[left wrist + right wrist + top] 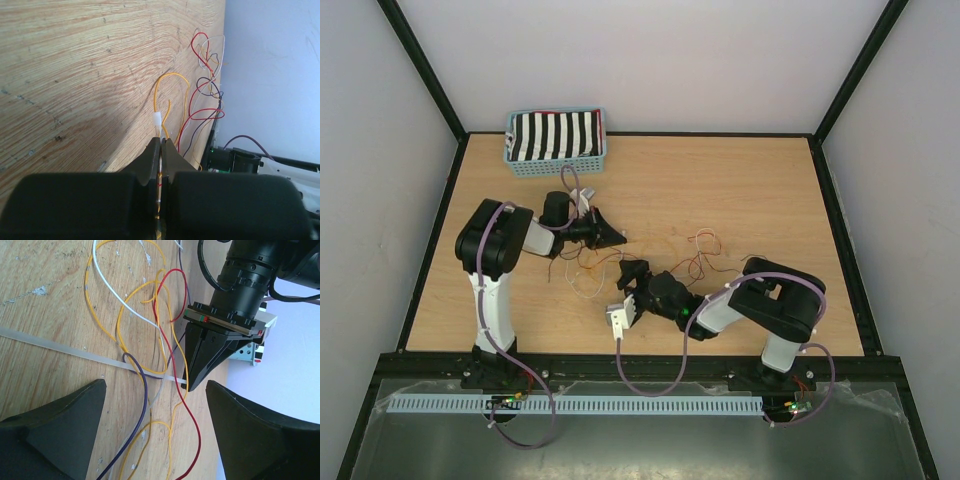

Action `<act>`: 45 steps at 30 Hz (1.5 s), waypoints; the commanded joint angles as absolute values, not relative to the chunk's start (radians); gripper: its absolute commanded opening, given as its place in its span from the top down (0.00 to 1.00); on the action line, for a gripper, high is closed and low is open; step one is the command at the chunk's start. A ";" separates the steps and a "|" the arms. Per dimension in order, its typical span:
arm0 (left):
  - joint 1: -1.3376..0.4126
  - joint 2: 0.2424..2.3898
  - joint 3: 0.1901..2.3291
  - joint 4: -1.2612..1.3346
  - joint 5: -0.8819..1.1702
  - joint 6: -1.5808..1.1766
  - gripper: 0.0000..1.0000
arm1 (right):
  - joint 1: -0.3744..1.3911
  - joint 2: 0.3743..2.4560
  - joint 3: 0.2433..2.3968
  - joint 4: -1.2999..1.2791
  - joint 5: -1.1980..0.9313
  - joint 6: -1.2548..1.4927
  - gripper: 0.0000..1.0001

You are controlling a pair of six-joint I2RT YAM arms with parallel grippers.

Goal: Zip-tie the wires
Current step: Tie the cable at the center of the board.

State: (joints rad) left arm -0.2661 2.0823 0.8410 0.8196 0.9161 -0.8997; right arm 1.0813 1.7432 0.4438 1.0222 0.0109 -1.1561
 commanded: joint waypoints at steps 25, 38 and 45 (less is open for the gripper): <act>-0.290 1.997 0.860 0.753 0.911 -0.940 1.00 | 1.130 1.786 0.518 0.819 0.091 -1.298 0.06; -0.305 2.006 0.879 0.747 0.905 -0.950 1.00 | 1.175 1.817 0.496 0.924 0.132 -1.297 0.10; -0.305 2.008 0.884 0.741 0.902 -0.949 1.00 | 1.213 1.851 0.473 0.982 0.153 -1.289 0.10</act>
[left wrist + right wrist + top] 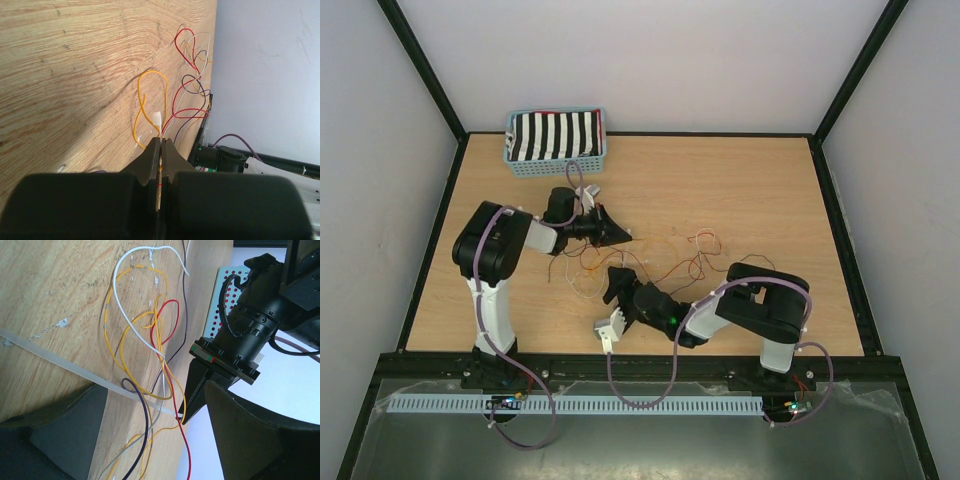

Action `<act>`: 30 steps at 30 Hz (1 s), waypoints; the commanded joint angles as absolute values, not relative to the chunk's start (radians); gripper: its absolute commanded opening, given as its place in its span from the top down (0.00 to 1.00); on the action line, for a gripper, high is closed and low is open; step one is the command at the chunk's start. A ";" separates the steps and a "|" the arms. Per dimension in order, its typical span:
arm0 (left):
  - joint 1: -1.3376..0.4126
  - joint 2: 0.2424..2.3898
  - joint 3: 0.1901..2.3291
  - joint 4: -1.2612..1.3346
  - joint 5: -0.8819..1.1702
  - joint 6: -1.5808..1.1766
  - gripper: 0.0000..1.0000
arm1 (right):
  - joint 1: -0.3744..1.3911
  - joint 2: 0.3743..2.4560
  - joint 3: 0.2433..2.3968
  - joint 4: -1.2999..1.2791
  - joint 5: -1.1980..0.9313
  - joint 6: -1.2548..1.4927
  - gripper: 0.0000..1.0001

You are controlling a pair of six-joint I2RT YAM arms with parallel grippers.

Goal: Zip-tie the wires
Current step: Tie the cable at the center of the board.

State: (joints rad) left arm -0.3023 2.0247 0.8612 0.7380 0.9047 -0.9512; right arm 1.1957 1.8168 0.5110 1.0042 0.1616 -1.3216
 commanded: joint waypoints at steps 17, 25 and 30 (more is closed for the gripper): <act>-0.305 2.025 0.904 0.727 0.900 -0.949 1.00 | 1.263 1.839 0.467 0.948 0.169 -1.241 0.23; -0.307 2.031 0.905 0.727 0.898 -0.948 1.00 | 1.274 1.827 0.455 0.933 0.173 -1.210 0.38; -0.307 2.039 0.903 0.725 0.895 -0.948 1.00 | 1.275 1.829 0.449 0.936 0.165 -1.190 0.48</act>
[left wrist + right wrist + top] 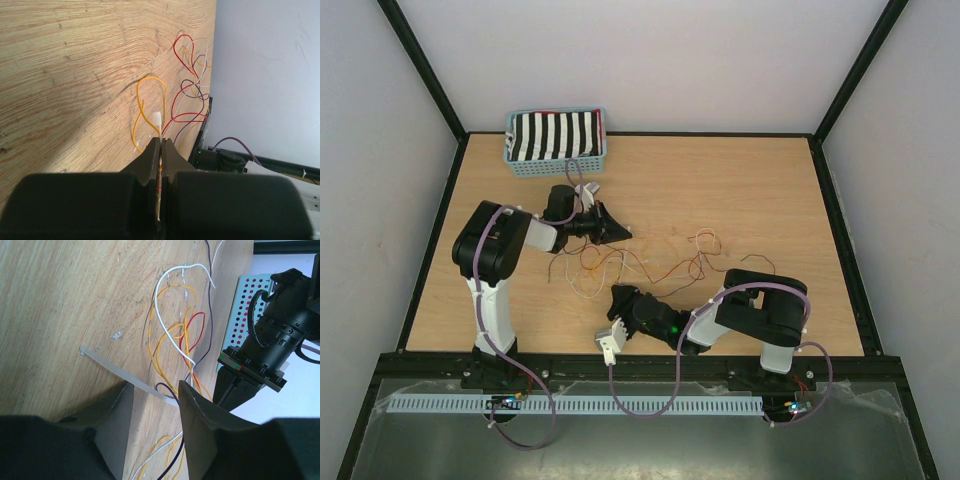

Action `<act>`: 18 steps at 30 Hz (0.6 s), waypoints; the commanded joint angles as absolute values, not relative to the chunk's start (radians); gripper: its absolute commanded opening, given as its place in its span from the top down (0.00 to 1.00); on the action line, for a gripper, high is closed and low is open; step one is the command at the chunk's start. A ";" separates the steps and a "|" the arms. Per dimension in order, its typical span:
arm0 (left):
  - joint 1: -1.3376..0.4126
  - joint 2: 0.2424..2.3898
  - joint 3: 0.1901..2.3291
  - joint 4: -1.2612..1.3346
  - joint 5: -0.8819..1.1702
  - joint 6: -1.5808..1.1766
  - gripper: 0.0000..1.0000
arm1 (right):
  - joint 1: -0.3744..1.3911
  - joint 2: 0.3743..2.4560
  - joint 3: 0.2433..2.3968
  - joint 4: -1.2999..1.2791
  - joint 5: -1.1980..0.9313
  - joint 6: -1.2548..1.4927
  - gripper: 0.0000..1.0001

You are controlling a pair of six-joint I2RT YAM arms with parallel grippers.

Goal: Zip-tie the wires
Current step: Tie the cable at the center of the board.

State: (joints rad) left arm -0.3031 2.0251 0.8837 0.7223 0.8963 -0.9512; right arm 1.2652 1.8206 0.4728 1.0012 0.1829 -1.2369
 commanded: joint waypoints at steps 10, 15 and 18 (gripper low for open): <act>-0.311 2.045 0.905 0.727 0.896 -0.945 1.00 | 1.275 1.852 0.459 0.963 0.135 -1.175 0.64; -0.312 2.049 0.906 0.726 0.896 -0.943 1.00 | 1.276 1.861 0.461 0.979 0.124 -1.175 0.71; -0.312 2.050 0.905 0.727 0.896 -0.943 1.00 | 1.276 1.866 0.460 0.992 0.122 -1.175 0.77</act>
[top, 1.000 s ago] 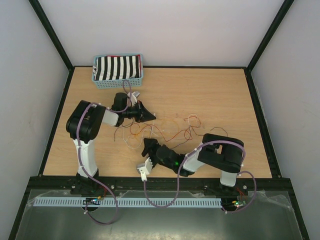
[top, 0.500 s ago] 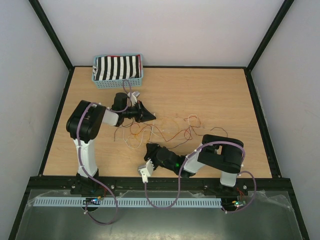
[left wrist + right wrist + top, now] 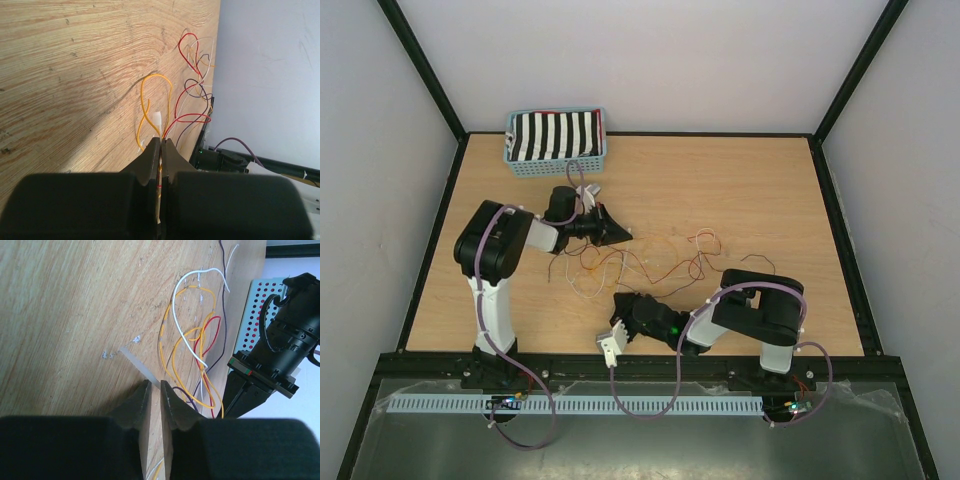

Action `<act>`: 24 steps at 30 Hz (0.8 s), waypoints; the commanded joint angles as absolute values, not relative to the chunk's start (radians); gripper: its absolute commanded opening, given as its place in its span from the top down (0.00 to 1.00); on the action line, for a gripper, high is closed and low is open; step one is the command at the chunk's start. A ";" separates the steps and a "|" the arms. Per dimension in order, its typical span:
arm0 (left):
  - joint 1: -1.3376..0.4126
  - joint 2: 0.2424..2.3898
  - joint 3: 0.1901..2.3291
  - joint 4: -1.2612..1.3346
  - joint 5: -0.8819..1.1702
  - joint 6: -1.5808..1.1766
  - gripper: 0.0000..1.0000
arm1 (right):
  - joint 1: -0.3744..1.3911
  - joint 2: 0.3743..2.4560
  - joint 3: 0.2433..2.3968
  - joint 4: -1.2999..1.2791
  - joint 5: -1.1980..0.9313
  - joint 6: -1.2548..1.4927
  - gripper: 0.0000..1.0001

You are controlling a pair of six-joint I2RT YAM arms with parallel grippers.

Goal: Zip-tie the wires
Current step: Tie the cable at the center of the board.

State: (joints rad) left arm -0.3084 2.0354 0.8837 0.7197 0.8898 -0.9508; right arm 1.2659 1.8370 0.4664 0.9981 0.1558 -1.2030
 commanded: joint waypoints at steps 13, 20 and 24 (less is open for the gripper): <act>-0.313 2.031 0.899 0.727 0.906 -0.910 1.00 | 1.266 1.778 0.459 0.901 0.037 -1.038 1.00; -0.314 2.018 0.899 0.726 0.919 -0.888 1.00 | 1.168 1.677 0.504 0.704 -0.137 -0.841 1.00; -0.313 2.009 0.898 0.727 0.923 -0.880 1.00 | 1.127 1.652 0.520 0.672 -0.228 -0.776 1.00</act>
State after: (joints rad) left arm -0.3119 2.0422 0.8837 0.7055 0.9089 -0.9062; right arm 1.1561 1.6859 0.4934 0.7612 -0.0780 -0.8974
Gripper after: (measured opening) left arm 0.004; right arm 0.009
